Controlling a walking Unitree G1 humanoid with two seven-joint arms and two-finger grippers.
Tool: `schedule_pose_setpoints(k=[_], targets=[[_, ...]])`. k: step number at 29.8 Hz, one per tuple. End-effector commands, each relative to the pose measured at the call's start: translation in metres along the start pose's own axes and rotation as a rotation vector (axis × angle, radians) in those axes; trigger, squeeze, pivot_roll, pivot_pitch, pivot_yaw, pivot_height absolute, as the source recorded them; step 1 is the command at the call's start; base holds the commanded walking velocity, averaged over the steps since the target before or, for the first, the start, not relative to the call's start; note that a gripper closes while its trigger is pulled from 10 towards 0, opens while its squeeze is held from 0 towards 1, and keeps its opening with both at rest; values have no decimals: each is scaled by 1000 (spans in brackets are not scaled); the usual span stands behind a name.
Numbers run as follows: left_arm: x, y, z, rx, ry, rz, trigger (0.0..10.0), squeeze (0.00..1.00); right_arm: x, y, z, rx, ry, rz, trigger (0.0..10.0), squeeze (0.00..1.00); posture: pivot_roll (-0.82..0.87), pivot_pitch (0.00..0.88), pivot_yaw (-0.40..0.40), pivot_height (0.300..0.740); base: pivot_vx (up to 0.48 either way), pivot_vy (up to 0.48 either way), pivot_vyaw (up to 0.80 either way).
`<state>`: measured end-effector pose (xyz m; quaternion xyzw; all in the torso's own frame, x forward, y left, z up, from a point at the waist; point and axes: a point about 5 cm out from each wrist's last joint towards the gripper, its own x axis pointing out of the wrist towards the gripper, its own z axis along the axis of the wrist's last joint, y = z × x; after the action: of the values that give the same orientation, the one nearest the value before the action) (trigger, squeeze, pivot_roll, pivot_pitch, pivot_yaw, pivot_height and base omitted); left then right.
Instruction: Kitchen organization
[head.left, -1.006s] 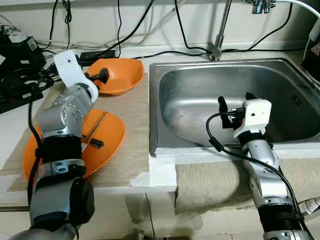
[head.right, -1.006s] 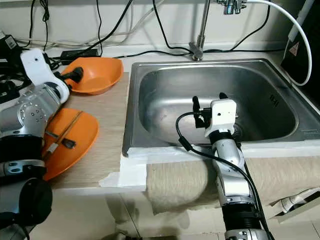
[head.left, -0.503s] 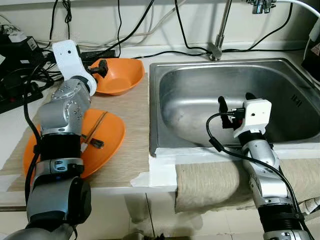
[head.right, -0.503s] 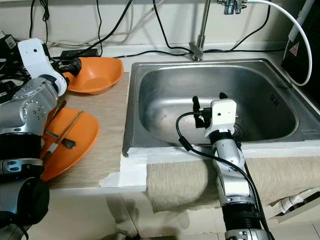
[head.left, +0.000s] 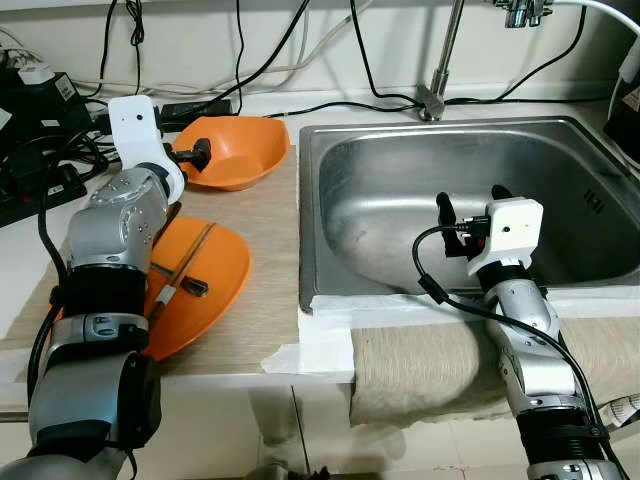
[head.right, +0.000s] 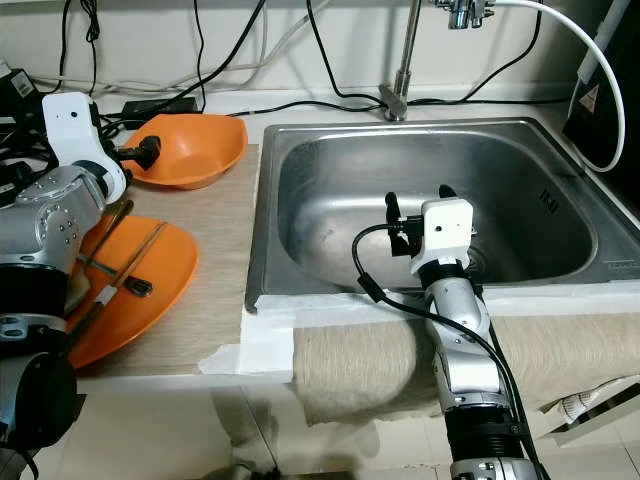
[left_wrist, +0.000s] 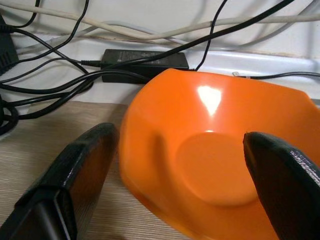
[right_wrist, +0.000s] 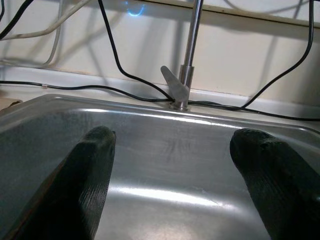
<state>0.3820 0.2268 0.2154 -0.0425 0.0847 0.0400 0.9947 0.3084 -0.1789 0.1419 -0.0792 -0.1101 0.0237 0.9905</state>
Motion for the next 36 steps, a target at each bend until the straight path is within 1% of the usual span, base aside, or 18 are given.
schedule_pose_setpoints(k=[1, 3, 4, 6, 10, 12, 14, 20, 26, 27, 29, 34, 36], targets=[[1, 2, 4, 24, 10, 3, 10000, 0, 3, -2, 2, -4, -3, -1, 10000, 0, 9, 0, 65, 740, 0, 0, 0], [2, 2, 3, 7, 22, 1, 10000, 0, 3, -2, 2, -4, -3, 0, 10000, 0, 11, 0, 63, 740, 0, 0, 0], [2, 0, 0, -21, 38, -9, 10000, 0, 4, -2, 2, -4, -3, 1, 10000, 0, 11, 0, 63, 740, 0, 0, 0], [3, -3, -2, -43, 53, -17, 10000, 0, 4, -1, 3, -4, -4, 2, 10000, 0, 10, 0, 62, 740, 0, 0, 0], [4, -9, -8, -60, 71, -33, 10000, 0, 4, -1, 3, -4, -5, 3, 10000, 0, 6, 0, 62, 740, 0, 0, 0], [5, -10, -9, -61, 72, -32, 10000, 0, 4, -1, 3, -4, -5, 2, 10000, 0, 6, 0, 62, 740, 0, 0, 0], [5, -12, -10, -88, 80, -35, 10000, 0, 4, -2, 3, -5, -4, 0, 10000, 0, 3, 0, 63, 740, 0, 0, 0], [7, -17, -10, -128, 89, -48, 10000, 0, 3, -2, 3, -6, -3, 0, 10000, 0, 2, 0, 63, 740, 0, 0, 0], [8, -17, -14, -133, 117, -39, 10000, 0, 4, -2, 3, -6, -3, -1, 10000, 0, 0, 0, 63, 740, 0, 0, 0], [8, -15, -21, -125, 150, -22, 10000, 0, 4, -2, 3, -6, -1, -1, 10000, 0, 1, 0, 63, 740, 0, 0, 0], [8, -14, -25, -118, 167, -14, 10000, 0, 4, -2, 3, -6, 0, -1, 10000, 0, 1, 0, 64, 740, 0, 0, 0], [8, -14, -29, -121, 186, -10, 10000, 0, 4, -2, 3, -6, -1, -1, 10000, 0, 3, 0, 62, 740, 0, 0, 0], [7, -11, -32, -120, 191, 8, 10000, 0, 4, -2, 4, -3, -7, -2, 10000, 0, 2, 0, 62, 740, 0, 0, 0]])
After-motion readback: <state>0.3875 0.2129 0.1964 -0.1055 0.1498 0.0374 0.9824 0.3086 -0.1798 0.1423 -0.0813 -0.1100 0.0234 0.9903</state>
